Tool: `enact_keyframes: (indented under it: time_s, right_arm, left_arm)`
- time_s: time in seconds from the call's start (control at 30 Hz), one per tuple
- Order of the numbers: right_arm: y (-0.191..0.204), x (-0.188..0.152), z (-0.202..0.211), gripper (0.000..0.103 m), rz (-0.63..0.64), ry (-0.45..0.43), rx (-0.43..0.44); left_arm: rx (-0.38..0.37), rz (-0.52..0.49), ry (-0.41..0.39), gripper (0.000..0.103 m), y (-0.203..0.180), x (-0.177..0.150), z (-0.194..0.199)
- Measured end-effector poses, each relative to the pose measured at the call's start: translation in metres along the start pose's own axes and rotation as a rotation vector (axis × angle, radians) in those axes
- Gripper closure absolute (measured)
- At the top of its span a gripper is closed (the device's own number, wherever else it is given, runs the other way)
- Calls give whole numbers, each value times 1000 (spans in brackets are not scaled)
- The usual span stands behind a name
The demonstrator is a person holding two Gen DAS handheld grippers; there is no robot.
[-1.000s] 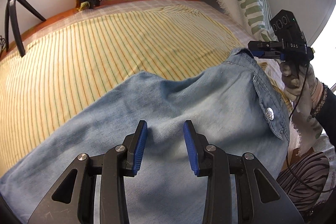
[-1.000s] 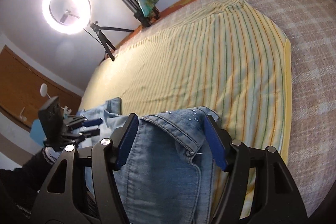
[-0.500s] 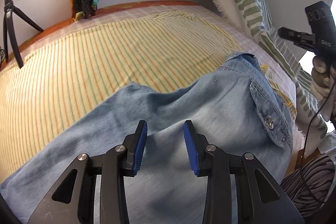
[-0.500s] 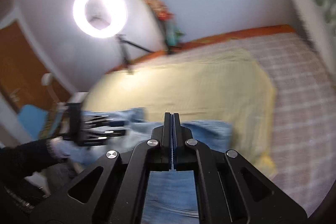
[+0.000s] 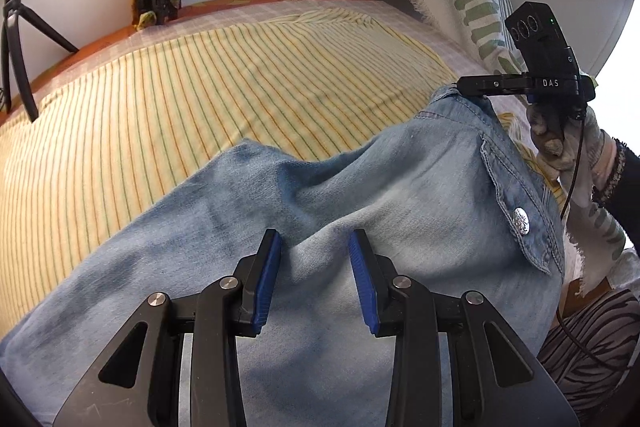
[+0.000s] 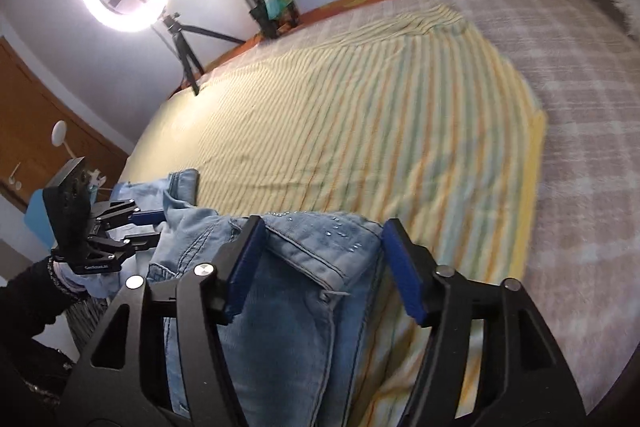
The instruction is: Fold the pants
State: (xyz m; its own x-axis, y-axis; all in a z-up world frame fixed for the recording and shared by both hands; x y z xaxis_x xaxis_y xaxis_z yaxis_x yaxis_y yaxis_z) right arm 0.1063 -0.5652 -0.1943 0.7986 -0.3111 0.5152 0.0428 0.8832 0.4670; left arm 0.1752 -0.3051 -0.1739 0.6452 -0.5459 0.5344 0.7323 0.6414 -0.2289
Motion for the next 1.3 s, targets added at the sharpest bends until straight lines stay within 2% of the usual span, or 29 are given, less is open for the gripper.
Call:
enact_keyframes:
  time_s: [0.07, 0.1, 0.13, 0.17, 0.23, 0.33, 0.43, 0.53, 0.63, 0.7, 0.87, 0.9, 0.93, 0.97, 1.0, 1.1, 1.13, 1.2, 1.23, 1.3]
  right_arm:
    - [3, -3, -1, 36, 6, -11, 27]
    - [4, -6, 1, 43, 2, -14, 55]
    - [5, -9, 3, 56, 3, -12, 81]
    - [7, -11, 4, 62, 7, -9, 97]
    - [14, -16, 6, 80, 25, -13, 97]
    - [32, -20, 13, 84, 64, -39, 1]
    - [50, -22, 36, 86, 17, -98, -60]
    - [71, -25, 77, 88, -24, -163, -68]
    - [84, -34, 117, 89, -72, -182, -52]
    - [85, -38, 116, 89, -61, -133, -117]
    - [48, -36, 69, 86, -110, -21, -262]
    - [41, -33, 61, 82, -115, 10, -293]
    - [34, -31, 54, 73, -117, 48, -346]
    - [29, -30, 53, 71, -123, 80, -399]
    - [28, -28, 56, 69, -114, 93, -451]
    - [43, -23, 71, 68, -53, 64, -515]
    - [50, -21, 75, 68, -38, 46, -522]
    - [69, -12, 79, 65, -1, 15, -471]
    - [82, -7, 77, 57, 26, -1, -453]
    - [103, 3, 67, 50, 75, -15, -382]
  left_arm:
    - [-1, 0, -2, 69, 0, 0, 0]
    - [-2, 0, -2, 69, 0, 0, 0]
    - [-2, 1, -3, 69, 1, 0, 0]
    - [-2, 0, -3, 69, 1, 0, 0]
    - [0, -1, -7, 69, 1, 0, -1]
    - [13, -2, -16, 69, 0, 0, 1]
    - [29, 11, -41, 69, 1, 0, 8]
    - [48, 10, -83, 69, 3, 4, 16]
    - [19, 10, -115, 69, 5, 10, 17]
    - [32, -6, -108, 69, 3, 13, 12]
    - [62, -18, -60, 69, 5, 10, -8]
    - [71, -23, -59, 69, 4, 10, -6]
    - [75, -23, -58, 69, 3, 10, -1]
    - [70, -23, -68, 68, 3, 9, 5]
    - [64, -22, -84, 68, 4, 8, 15]
    - [62, 3, -111, 68, 14, 0, 46]
    - [60, 17, -118, 68, 18, -4, 55]
    - [68, 49, -123, 68, 26, -16, 74]
    - [75, 68, -128, 68, 30, -26, 85]
    - [87, 96, -133, 68, 36, -45, 104]
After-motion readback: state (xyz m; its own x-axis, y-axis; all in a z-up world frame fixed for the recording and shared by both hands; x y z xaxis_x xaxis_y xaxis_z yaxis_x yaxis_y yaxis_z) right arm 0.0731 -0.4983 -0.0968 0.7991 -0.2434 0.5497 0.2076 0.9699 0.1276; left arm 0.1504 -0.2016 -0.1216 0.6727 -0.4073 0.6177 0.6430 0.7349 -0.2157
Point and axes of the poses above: each gripper's, at about its wrist camera, not at the fingertips, and z roughly against the way its jaws point, y to its left, x to its top, the point moved 1 cm from there along -z, roughly the way its jaws point, and after that the axes turned 4 degrees about z, right-handed, at the moved point
